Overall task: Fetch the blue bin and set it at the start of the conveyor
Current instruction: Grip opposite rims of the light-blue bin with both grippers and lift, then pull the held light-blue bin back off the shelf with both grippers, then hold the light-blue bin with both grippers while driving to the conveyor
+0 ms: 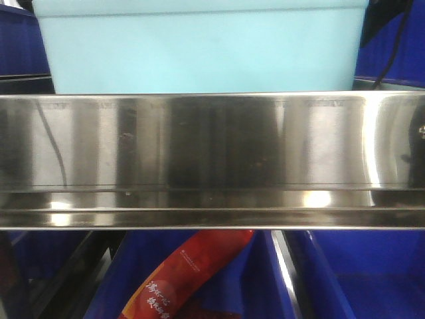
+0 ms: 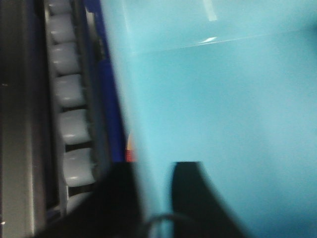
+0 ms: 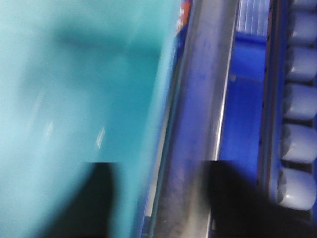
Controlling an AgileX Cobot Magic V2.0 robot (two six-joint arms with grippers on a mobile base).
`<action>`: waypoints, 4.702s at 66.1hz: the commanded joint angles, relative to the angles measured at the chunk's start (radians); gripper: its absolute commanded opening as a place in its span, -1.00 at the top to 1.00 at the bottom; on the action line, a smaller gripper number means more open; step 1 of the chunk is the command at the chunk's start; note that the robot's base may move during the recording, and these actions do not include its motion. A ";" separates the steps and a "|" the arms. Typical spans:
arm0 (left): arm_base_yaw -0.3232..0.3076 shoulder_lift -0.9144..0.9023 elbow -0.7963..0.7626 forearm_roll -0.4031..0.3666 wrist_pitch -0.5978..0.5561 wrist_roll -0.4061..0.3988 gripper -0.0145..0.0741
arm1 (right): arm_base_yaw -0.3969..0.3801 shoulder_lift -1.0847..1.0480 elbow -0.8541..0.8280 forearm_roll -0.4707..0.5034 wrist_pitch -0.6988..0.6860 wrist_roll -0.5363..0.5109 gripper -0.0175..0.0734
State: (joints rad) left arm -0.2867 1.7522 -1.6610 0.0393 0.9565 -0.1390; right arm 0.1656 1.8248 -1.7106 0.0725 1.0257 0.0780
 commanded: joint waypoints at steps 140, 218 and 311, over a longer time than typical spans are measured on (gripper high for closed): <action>0.001 -0.367 -0.010 -0.010 0.043 -0.003 0.92 | 0.006 -0.437 -0.010 -0.015 -0.047 0.002 0.95; 0.001 -0.367 -0.010 -0.008 0.043 -0.003 0.92 | 0.006 -0.434 -0.010 -0.015 -0.063 0.002 0.95; 0.001 -0.367 -0.010 -0.008 0.043 -0.003 0.92 | 0.006 -0.434 -0.010 -0.015 -0.065 0.002 0.95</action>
State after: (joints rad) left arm -0.2930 1.3941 -1.6651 -0.0431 1.0109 -0.1568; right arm 0.1813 1.4088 -1.7128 0.1015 0.9990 0.0989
